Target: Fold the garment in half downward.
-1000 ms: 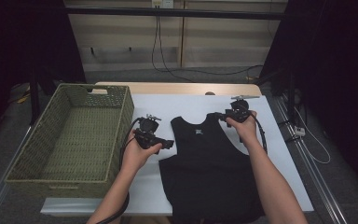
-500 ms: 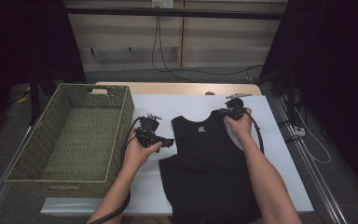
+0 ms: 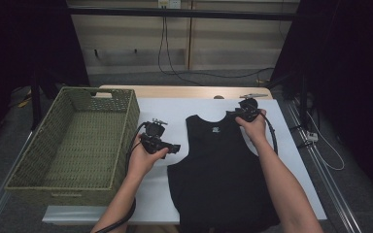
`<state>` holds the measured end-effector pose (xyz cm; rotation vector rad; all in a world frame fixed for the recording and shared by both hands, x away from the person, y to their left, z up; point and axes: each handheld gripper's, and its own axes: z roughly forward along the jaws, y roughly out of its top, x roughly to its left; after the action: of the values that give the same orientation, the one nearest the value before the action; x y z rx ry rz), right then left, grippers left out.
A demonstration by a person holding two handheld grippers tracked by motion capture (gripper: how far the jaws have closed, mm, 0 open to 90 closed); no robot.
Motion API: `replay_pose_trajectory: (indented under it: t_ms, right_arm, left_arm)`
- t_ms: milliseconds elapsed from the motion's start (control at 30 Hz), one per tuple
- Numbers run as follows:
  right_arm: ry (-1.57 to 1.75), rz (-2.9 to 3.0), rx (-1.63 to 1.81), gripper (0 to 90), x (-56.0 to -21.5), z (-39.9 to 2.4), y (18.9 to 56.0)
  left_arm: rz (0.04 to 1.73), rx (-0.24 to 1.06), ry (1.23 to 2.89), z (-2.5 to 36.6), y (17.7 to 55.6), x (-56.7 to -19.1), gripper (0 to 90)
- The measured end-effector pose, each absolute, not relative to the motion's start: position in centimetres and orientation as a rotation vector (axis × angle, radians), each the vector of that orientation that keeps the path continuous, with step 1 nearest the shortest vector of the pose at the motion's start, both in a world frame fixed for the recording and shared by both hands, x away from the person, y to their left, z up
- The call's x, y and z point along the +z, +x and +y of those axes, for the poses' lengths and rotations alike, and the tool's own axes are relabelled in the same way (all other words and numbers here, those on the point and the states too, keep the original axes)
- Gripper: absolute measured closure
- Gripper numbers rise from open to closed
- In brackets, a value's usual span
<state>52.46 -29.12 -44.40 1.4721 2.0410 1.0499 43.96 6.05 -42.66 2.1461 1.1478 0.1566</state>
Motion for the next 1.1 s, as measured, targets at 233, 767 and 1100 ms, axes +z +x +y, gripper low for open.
replay_pose_trajectory:
  t_ms: [233,767,1100]
  right_arm:
    - [1.376,2.132,1.134,38.4,-43.4,-26.6,48.9]
    - [1.307,2.259,1.184,49.8,-44.9,-21.3,47.1]
    - [1.347,2.214,1.082,48.1,-45.7,-18.5,51.9]
  left_arm:
    - [1.150,0.159,2.158,5.4,44.9,-43.1,9.2]
    - [1.123,0.181,2.159,4.8,43.6,-42.7,9.4]
    - [1.127,0.204,2.146,5.8,43.0,-42.3,9.2]
